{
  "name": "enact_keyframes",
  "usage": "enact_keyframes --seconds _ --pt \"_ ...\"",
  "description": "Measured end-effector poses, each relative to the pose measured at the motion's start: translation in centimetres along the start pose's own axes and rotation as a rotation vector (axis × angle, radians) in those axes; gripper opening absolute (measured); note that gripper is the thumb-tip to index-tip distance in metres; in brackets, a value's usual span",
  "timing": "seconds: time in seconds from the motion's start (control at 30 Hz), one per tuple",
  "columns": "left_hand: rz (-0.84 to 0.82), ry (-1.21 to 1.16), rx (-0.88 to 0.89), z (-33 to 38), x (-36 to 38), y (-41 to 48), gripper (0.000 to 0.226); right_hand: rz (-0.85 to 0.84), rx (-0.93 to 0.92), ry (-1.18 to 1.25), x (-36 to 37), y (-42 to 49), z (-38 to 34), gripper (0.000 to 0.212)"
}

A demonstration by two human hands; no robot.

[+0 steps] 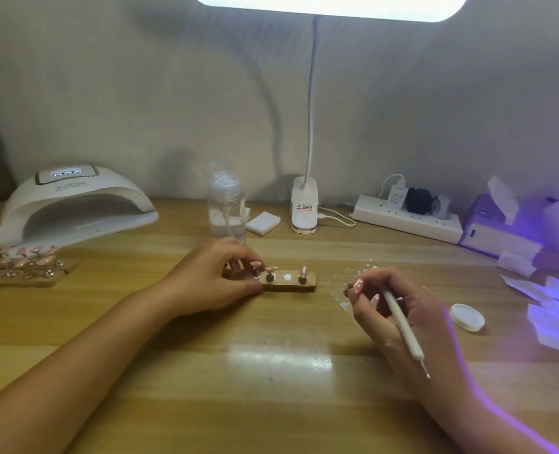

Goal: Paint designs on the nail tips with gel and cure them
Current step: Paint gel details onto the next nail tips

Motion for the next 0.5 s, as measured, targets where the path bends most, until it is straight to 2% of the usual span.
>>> enact_keyframes --seconds 0.1,0.13,0.2,0.23,0.5 --pt "0.092 -0.005 0.148 2.1 0.3 -0.5 0.027 0.051 -0.176 -0.176 0.0 0.2 -0.1 0.032" --pt "0.101 0.000 0.202 2.9 0.6 -0.6 0.027 0.064 -0.239 -0.225 0.0 0.2 -0.2 0.031" --pt "0.098 0.029 0.280 4.1 1.2 -1.0 0.025 0.050 -0.327 -0.275 -0.2 0.1 -0.4 0.013" --pt "0.093 0.040 0.303 4.6 1.6 -1.2 0.024 0.034 -0.334 -0.297 -0.3 0.0 -0.4 0.005" --pt "0.060 0.046 0.355 5.7 2.2 -1.9 0.022 -0.017 -0.247 -0.482 -0.3 -0.2 -0.6 0.008"
Point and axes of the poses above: each hand's wrist, its own y-axis towards the middle knuckle, its own x-axis out of the palm, z = x × y, the point moved 1 cm from there along y, towards the middle knuckle, and after that the axes turned 7 degrees about -x, right-handed, at the moved point
